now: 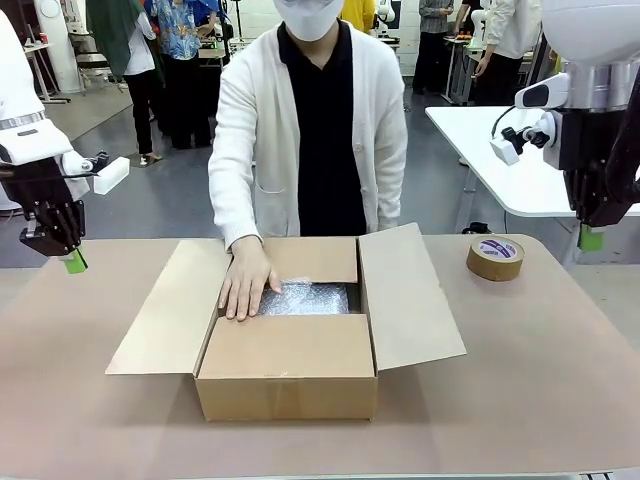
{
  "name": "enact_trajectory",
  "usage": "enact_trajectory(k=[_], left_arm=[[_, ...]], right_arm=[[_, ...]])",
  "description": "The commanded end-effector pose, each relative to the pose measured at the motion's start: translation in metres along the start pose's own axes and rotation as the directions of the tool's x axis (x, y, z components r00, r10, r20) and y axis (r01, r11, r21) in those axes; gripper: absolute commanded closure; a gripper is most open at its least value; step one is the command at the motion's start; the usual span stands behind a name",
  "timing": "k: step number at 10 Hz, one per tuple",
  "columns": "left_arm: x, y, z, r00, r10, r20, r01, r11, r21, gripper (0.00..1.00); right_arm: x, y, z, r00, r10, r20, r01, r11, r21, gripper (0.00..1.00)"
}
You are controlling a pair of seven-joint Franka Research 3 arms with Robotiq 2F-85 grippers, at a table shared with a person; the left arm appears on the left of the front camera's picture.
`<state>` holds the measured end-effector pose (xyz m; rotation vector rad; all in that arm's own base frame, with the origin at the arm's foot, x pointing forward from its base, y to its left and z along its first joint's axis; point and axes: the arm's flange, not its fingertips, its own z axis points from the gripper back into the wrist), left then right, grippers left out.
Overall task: Wrap the clocks to prevent damage.
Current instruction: Push the right (or left) flap of the Package Box to close it.
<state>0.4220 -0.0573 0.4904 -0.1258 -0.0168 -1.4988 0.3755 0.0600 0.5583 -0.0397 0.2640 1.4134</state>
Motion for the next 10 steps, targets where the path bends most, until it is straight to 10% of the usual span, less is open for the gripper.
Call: enact_trajectory(k=[1, 10], left_arm=[[-0.0009, -0.0008, 0.0043, 1.000, -0.003, -0.001, 0.003, 1.000, -0.007, 1.00], [-0.0009, -0.0008, 0.0043, 1.000, -0.003, -0.001, 0.003, 1.000, -0.007, 1.00]], right_arm=[[0.0000, 0.0004, -0.0006, 1.000, -0.022, -0.004, 0.022, 1.000, 0.004, 0.99], [0.0000, 0.0004, -0.0006, 1.000, -0.022, -0.004, 0.022, 1.000, 0.004, 0.99]])
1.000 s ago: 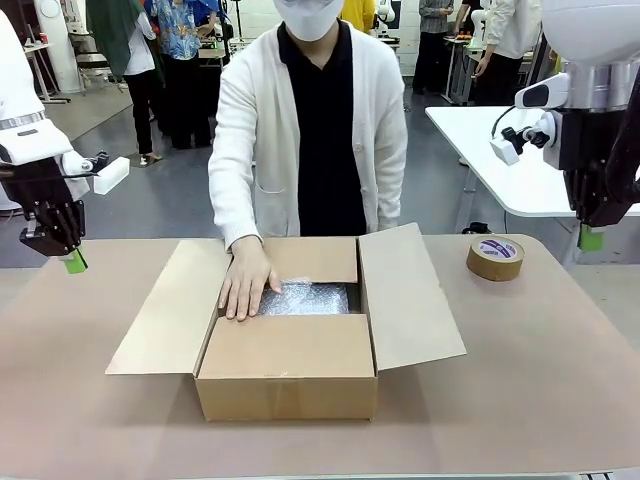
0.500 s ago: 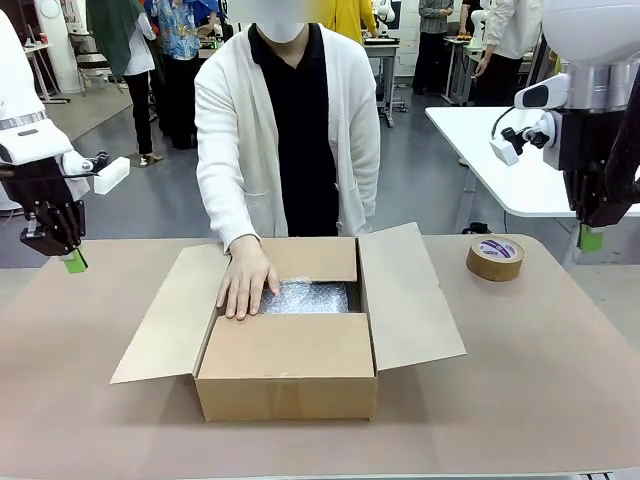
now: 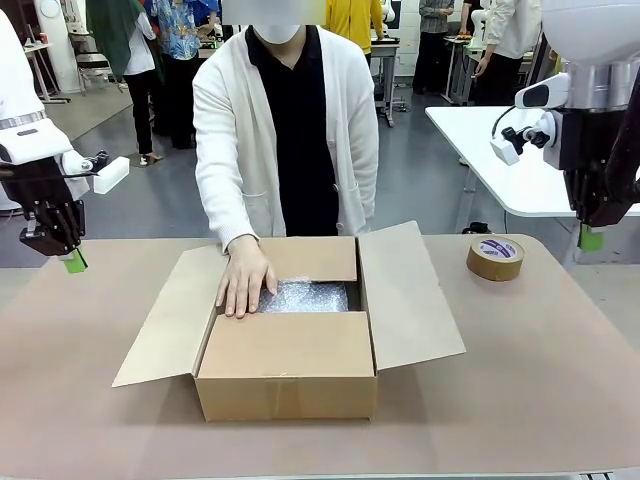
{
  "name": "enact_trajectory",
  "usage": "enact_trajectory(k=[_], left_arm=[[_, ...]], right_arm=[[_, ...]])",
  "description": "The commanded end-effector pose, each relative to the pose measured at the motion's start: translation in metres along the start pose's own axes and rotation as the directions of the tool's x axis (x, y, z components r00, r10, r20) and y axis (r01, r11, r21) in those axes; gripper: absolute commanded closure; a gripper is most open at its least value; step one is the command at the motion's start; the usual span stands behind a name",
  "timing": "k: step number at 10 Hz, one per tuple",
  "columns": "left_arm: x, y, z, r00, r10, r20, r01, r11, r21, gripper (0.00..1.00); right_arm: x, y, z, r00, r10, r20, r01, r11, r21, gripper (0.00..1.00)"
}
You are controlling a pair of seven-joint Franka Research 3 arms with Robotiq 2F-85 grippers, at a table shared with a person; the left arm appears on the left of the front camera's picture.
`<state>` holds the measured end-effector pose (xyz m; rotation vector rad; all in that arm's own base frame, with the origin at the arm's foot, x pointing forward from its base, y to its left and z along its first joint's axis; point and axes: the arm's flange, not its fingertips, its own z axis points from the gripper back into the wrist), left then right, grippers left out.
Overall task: Wrap the clocks to prevent damage.
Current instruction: Push the right (or left) flap of the Package Box to close it.
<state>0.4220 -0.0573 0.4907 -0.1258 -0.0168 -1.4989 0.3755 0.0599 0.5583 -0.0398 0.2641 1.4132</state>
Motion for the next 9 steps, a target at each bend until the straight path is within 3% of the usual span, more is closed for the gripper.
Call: enact_trajectory(k=[1, 3, 4, 5, 7, 9], left_arm=[[-0.001, -0.001, 0.004, 1.000, -0.003, -0.001, 0.003, 1.000, -0.007, 1.00], [-0.001, -0.001, 0.004, 1.000, -0.003, -0.001, 0.003, 1.000, -0.007, 1.00], [-0.001, -0.001, 0.004, 1.000, -0.003, -0.001, 0.003, 1.000, -0.007, 1.00], [-0.001, -0.001, 0.004, 1.000, -0.003, -0.001, 0.003, 1.000, -0.007, 1.00], [-0.001, -0.001, 0.004, 1.000, -0.003, -0.001, 0.003, 1.000, -0.007, 1.00], [-0.001, -0.001, 0.004, 1.000, -0.003, -0.001, 0.003, 1.000, -0.007, 1.00]], right_arm=[[0.000, 0.000, -0.001, 1.000, -0.022, -0.004, 0.022, 1.000, 0.004, 0.99], [0.000, 0.000, 0.000, 1.000, 0.000, 0.000, 0.000, 1.000, 0.000, 0.99], [-0.005, 0.002, 0.007, 0.973, 0.213, 0.083, -0.201, 0.970, -0.136, 0.99], [-0.013, -0.007, -0.006, 0.909, 0.402, 0.107, -0.373, 0.901, -0.220, 0.99], [-0.026, -0.036, -0.043, 0.828, 0.458, 0.325, -0.400, 0.887, -0.229, 0.99], [-0.035, -0.057, -0.075, 0.767, 0.373, 0.522, -0.320, 0.928, -0.192, 0.99]])
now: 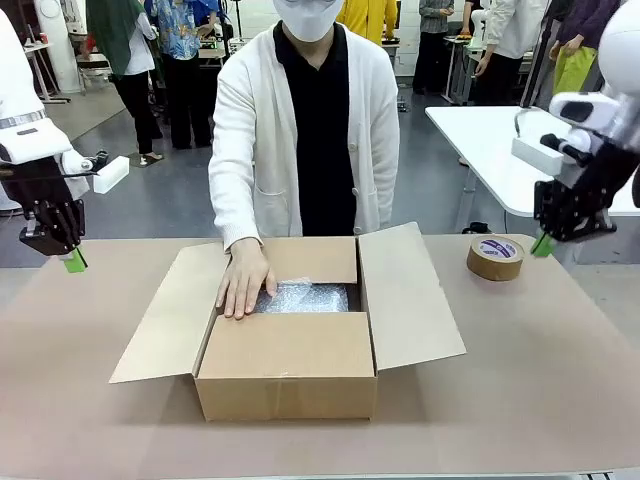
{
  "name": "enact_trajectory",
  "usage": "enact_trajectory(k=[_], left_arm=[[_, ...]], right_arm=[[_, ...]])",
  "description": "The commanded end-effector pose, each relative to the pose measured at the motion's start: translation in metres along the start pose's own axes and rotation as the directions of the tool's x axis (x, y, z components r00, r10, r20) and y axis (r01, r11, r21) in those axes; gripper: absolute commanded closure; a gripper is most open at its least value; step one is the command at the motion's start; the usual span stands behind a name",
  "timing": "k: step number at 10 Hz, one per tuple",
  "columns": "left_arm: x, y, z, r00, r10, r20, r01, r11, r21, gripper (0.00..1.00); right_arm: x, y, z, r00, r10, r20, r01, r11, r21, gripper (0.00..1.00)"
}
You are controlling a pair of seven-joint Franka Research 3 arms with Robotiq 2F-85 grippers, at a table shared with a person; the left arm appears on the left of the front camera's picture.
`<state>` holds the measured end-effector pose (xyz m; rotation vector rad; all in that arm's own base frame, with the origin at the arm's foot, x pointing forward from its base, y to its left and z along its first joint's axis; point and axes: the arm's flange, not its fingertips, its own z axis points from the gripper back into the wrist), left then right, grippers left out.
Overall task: Wrap the clocks to prevent damage.
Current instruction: Push the right (or left) flap of the Package Box to close it.
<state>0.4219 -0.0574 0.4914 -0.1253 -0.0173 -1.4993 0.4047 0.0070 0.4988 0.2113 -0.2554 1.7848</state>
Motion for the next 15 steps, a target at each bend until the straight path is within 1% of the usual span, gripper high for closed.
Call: enact_trajectory(k=[1, 2, 3, 4, 5, 9, 10, 11, 12, 13, 15], left_arm=[[-0.001, -0.001, 0.003, 1.000, -0.002, -0.001, 0.002, 1.000, -0.008, 1.00], [-0.001, -0.001, 0.003, 1.000, -0.002, -0.001, 0.002, 1.000, -0.008, 1.00], [-0.001, -0.001, 0.003, 1.000, -0.002, -0.001, 0.002, 1.000, -0.008, 1.00], [-0.001, -0.001, 0.003, 1.000, -0.002, -0.001, 0.002, 1.000, -0.008, 1.00], [-0.001, -0.001, 0.003, 1.000, -0.002, -0.001, 0.002, 1.000, -0.008, 1.00], [-0.001, -0.001, 0.003, 1.000, -0.002, -0.001, 0.002, 1.000, -0.008, 1.00], [-0.001, -0.001, 0.003, 1.000, -0.002, -0.001, 0.002, 1.000, -0.008, 1.00], [-0.001, -0.001, 0.003, 1.000, -0.002, -0.001, 0.002, 1.000, -0.008, 1.00], [-0.001, -0.001, 0.003, 1.000, -0.002, -0.001, 0.002, 1.000, -0.008, 1.00], [-0.001, -0.001, 0.003, 1.000, -0.002, -0.001, 0.002, 1.000, -0.008, 1.00], [-0.001, -0.001, 0.003, 1.000, -0.002, -0.001, 0.002, 1.000, -0.008, 1.00]], right_arm=[[-0.020, -0.009, -0.021, 0.976, -0.086, 0.200, 0.073, 0.995, 0.071, 0.99], [-0.028, -0.007, -0.026, 0.961, -0.122, 0.250, 0.111, 0.992, 0.057, 0.99], [-0.036, -0.008, -0.034, 0.933, -0.176, 0.314, 0.182, 0.983, 0.011, 0.99], [-0.038, -0.009, -0.037, 0.930, -0.205, 0.306, 0.219, 0.976, -0.012, 0.99], [-0.034, -0.004, -0.035, 0.956, -0.144, 0.256, 0.136, 0.990, 0.049, 0.99], [-0.034, -0.004, -0.035, 0.956, -0.144, 0.256, 0.136, 0.990, 0.049, 0.99], [-0.030, -0.007, -0.037, 0.949, -0.169, 0.266, 0.163, 0.986, 0.045, 0.99], [-0.030, -0.012, -0.057, 0.931, -0.194, 0.309, 0.191, 0.981, 0.040, 0.99], [-0.027, -0.017, -0.079, 0.918, -0.225, 0.325, 0.227, 0.973, 0.034, 0.99], [-0.023, -0.019, -0.095, 0.900, -0.225, 0.373, 0.229, 0.973, 0.033, 0.99], [-0.017, -0.020, -0.121, 0.858, -0.188, 0.478, 0.189, 0.981, 0.047, 0.99]])
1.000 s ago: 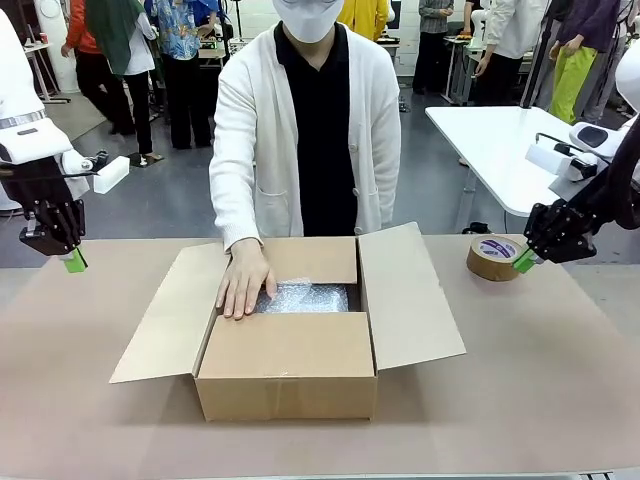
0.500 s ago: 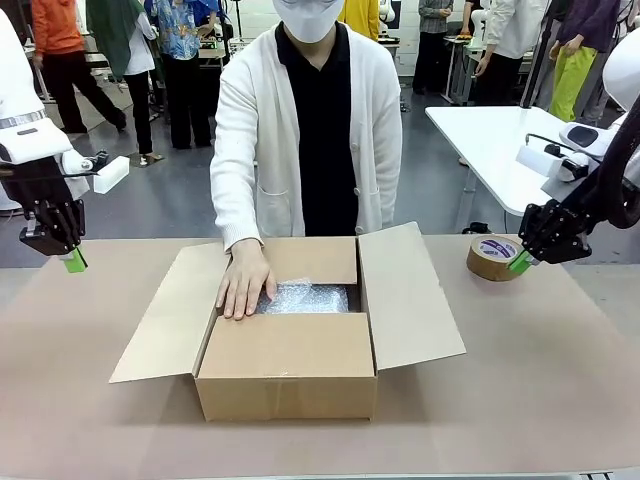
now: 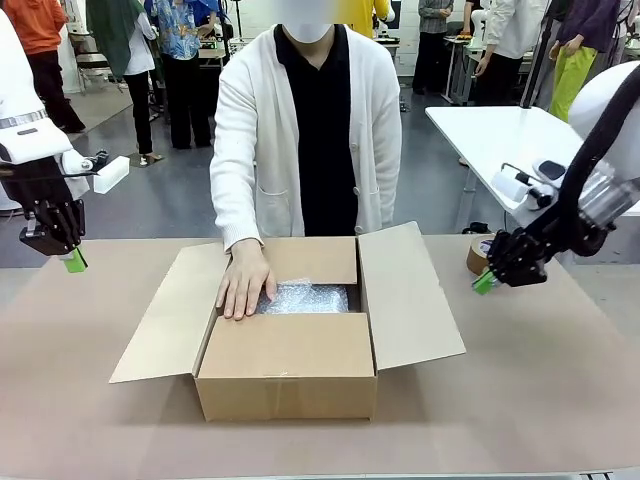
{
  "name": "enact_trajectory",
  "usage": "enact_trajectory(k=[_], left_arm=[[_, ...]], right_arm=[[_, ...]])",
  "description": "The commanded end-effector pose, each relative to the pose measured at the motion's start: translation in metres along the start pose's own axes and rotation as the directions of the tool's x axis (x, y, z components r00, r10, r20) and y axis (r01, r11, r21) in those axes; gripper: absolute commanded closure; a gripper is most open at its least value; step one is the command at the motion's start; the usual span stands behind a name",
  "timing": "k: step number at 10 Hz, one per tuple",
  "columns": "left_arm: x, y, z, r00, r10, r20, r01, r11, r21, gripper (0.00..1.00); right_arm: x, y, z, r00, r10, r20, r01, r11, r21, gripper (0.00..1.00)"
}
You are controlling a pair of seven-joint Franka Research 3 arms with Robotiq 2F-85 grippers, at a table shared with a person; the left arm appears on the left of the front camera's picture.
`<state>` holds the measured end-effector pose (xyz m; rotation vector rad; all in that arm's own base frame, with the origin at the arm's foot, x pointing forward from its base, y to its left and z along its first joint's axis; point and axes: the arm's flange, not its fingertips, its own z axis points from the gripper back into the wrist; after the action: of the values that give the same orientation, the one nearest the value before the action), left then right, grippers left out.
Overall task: Wrap the clocks to prevent damage.
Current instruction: Push the right (or left) flap of the Package Box to close it.
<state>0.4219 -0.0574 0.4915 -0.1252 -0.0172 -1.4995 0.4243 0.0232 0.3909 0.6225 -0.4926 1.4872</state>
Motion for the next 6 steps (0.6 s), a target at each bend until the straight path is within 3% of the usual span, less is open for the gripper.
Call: enact_trajectory(k=[1, 4, 6], left_arm=[[-0.001, -0.001, 0.003, 1.000, -0.002, -0.001, 0.002, 1.000, -0.008, 1.00], [-0.001, -0.001, 0.003, 1.000, -0.002, -0.001, 0.002, 1.000, -0.008, 1.00], [-0.001, -0.001, 0.003, 1.000, -0.002, -0.001, 0.002, 1.000, -0.008, 1.00]], right_arm=[[-0.006, -0.011, -0.026, 0.989, 0.060, 0.132, -0.060, 0.998, -0.005, 0.99], [-0.009, -0.019, -0.057, 0.961, 0.046, 0.274, -0.062, 0.997, 0.048, 0.99], [-0.001, -0.023, -0.073, 0.918, 0.046, 0.395, -0.092, 0.991, 0.100, 0.99]])
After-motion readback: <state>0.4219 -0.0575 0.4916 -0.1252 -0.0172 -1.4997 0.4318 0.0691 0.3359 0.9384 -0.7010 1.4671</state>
